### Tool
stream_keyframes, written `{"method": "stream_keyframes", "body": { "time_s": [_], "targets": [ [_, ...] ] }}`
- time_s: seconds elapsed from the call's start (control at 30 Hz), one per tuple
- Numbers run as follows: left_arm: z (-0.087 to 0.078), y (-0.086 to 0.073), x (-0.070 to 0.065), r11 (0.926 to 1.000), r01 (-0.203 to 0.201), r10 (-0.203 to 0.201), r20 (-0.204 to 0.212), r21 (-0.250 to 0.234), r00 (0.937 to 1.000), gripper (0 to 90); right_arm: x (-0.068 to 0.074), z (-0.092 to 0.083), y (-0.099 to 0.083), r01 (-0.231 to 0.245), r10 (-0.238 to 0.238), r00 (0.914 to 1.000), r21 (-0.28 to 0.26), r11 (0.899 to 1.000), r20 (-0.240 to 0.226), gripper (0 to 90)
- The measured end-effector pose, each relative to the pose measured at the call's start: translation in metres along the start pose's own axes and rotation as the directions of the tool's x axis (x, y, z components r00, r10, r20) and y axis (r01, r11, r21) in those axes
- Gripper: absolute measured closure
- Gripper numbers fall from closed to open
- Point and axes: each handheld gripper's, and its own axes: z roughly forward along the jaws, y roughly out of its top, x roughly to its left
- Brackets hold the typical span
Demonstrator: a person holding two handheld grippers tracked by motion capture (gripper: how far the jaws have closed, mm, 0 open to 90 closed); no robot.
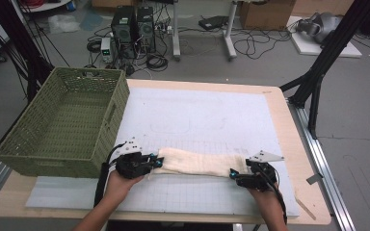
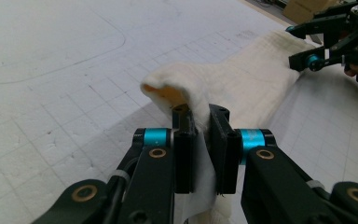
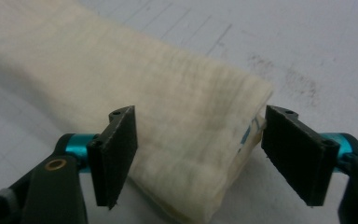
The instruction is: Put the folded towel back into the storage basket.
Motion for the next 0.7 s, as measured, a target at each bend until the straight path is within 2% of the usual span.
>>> {"method": "stream_keyframes", "body": {
  "time_s": [0.07,0.1,0.2,0.23,0.27,0.4,0.43,0.47,0.57,0.7],
  "targets": [
    [0.0001,-0.0002,-0.0001,1.0000,-0.003,0.003,0.000,0.003,1.0000,80.6,0.0001,0.0001,-0.0002,-0.015,0.015,0.9999,0.005,1.000,-0.003,29.8],
    [0.0004,-0.0004,-0.0003,1.0000,-0.007,0.007,-0.001,0.005,1.0000,80.6,-0.0011,-0.0002,-0.0009,-0.026,0.026,0.9993,0.007,1.000,-0.025,34.4],
    [0.0004,-0.0007,-0.0007,0.9997,-0.020,0.020,-0.007,0.012,0.9998,80.6,-0.0021,-0.0002,-0.0014,-0.035,0.036,0.9986,0.004,0.999,-0.039,36.2],
    [0.0005,-0.0009,-0.0007,0.9996,-0.027,0.027,-0.008,0.013,0.9996,80.6,-0.0038,-0.0011,-0.0018,-0.047,0.047,0.9979,0.005,0.999,-0.044,40.5],
    [0.0008,-0.0011,-0.0010,0.9995,-0.029,0.029,-0.010,0.012,0.9995,80.6,-0.0038,-0.0011,-0.0018,-0.047,0.047,0.9979,0.005,0.999,-0.044,40.5],
    [0.0015,-0.0017,-0.0025,0.9987,-0.049,0.049,-0.018,0.016,0.9986,80.6,-0.0069,-0.0032,-0.0021,-0.060,0.061,0.9959,0.006,0.998,-0.067,55.0],
    [0.0015,-0.0018,-0.0026,0.9986,-0.050,0.050,-0.020,0.016,0.9985,80.6,-0.0069,-0.0028,-0.0022,-0.055,0.056,0.9944,0.003,0.998,-0.090,62.6],
    [0.0017,-0.0020,-0.0028,0.9986,-0.050,0.050,-0.021,0.015,0.9985,80.6,-0.0069,-0.0028,-0.0022,-0.055,0.056,0.9944,0.003,0.998,-0.090,62.6],
    [0.0016,-0.0026,-0.0029,0.9981,-0.058,0.059,-0.024,0.022,0.9980,80.6,-0.0056,-0.0024,-0.0013,-0.064,0.066,0.9890,0.013,0.998,-0.132,75.3],
    [0.0012,-0.0033,-0.0033,0.9974,-0.067,0.068,-0.027,0.026,0.9973,80.6,-0.0039,-0.0025,0.0008,-0.049,0.052,0.9897,0.023,0.999,-0.133,78.3]
  ]
}}
